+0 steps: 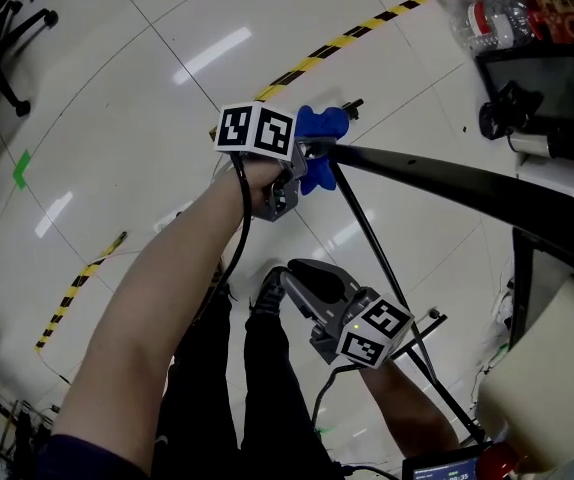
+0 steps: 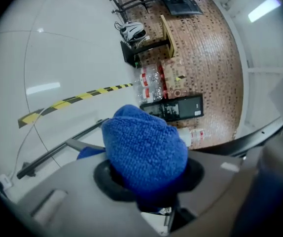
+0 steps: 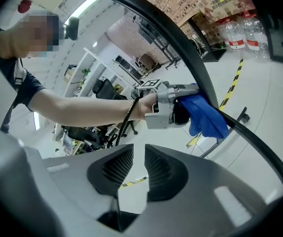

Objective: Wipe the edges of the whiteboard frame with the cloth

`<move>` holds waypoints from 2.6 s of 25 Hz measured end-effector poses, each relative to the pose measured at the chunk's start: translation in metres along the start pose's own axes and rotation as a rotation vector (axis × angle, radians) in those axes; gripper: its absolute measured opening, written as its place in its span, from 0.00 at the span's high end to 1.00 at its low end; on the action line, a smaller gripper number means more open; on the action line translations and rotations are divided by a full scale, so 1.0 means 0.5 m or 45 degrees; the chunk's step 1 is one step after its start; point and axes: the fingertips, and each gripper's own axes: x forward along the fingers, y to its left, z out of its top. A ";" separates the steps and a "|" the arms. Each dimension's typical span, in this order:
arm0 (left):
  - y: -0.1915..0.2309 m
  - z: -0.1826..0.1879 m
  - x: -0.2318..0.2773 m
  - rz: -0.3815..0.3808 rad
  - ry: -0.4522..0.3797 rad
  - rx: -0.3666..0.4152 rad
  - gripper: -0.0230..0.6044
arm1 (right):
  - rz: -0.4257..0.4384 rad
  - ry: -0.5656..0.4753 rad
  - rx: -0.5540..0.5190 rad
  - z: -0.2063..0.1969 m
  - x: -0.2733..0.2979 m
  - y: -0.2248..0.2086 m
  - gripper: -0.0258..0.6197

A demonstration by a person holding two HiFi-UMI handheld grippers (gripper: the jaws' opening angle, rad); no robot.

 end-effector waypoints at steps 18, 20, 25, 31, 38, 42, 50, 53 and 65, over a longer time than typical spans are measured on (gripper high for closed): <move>-0.293 0.033 -0.067 -0.310 0.032 0.150 0.74 | 0.047 -0.018 0.052 0.020 -0.051 0.100 0.86; -0.308 0.036 -0.076 -0.317 0.032 0.162 0.74 | 0.048 -0.034 0.043 0.025 -0.052 0.112 0.86; -0.347 0.019 -0.093 -0.320 0.050 0.201 0.74 | 0.060 -0.058 0.011 0.019 -0.064 0.157 0.86; -0.408 0.040 -0.127 -0.333 0.000 0.192 0.74 | 0.089 -0.044 -0.043 0.018 -0.083 0.190 0.87; -0.503 0.037 -0.180 -0.355 -0.070 0.214 0.74 | 0.091 0.020 -0.122 0.008 -0.168 0.254 0.87; -0.530 0.040 -0.194 -0.380 -0.046 0.191 0.74 | 0.030 0.020 -0.107 0.022 -0.196 0.266 0.87; -0.568 0.058 -0.198 -0.473 -0.074 0.005 0.74 | -0.034 -0.053 -0.078 0.084 -0.208 0.319 0.87; -0.591 0.059 -0.206 -0.525 -0.055 -0.012 0.75 | -0.053 -0.048 -0.092 0.089 -0.218 0.333 0.87; -0.729 0.077 -0.271 -0.855 -0.035 -0.079 0.75 | -0.117 -0.066 -0.169 0.110 -0.236 0.381 0.87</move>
